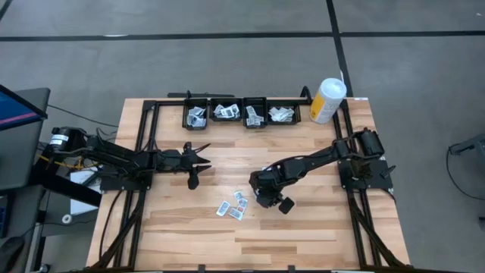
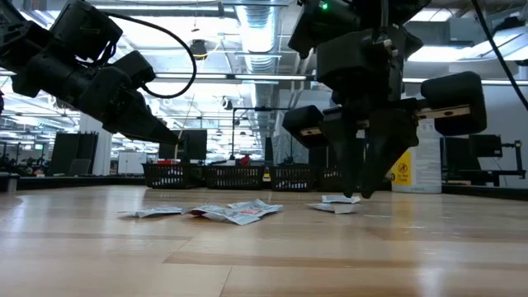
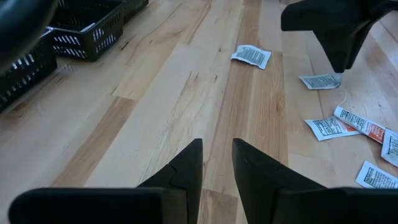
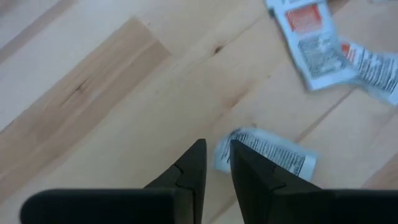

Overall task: Pick & Place First Aid Supplies
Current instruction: Put the orange ointment pack into the middle right black bin

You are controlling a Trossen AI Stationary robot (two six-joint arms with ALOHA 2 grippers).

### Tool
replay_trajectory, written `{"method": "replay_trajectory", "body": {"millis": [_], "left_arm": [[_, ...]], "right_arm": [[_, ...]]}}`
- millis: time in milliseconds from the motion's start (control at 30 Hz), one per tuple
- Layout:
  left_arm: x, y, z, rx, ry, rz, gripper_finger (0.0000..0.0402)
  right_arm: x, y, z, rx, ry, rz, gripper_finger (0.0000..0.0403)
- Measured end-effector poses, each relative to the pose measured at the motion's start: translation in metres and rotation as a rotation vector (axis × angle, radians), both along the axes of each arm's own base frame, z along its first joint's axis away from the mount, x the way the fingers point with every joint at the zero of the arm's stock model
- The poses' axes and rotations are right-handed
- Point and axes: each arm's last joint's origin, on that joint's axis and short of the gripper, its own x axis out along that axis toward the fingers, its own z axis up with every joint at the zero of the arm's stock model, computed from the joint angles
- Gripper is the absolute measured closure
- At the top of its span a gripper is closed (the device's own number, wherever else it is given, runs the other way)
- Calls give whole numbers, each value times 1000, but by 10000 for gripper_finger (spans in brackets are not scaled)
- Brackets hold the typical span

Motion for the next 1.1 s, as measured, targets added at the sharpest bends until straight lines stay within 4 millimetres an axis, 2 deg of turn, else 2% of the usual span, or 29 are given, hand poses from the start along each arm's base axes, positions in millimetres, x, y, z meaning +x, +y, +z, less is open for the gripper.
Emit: {"method": "replay_trajectory", "body": {"millis": [267,600,700,833,1100], "left_arm": [[0,0,0,0,1,0,314],[0,0,0,0,1,0,314],[0,0,0,0,0,0,314],[0,0,0,0,0,0,314],[0,0,0,0,0,0,314]], "right_arm": [[-8,-1,-14,7,-16,1,337],[-8,-3,-16,-33,-28,-15,339],[-8,-3,-16,-51,-32,-22,354],[-8,-4,-16,-63,-40,-14,395],[-1,-4,-9,-84,-62,-14,400]]}}
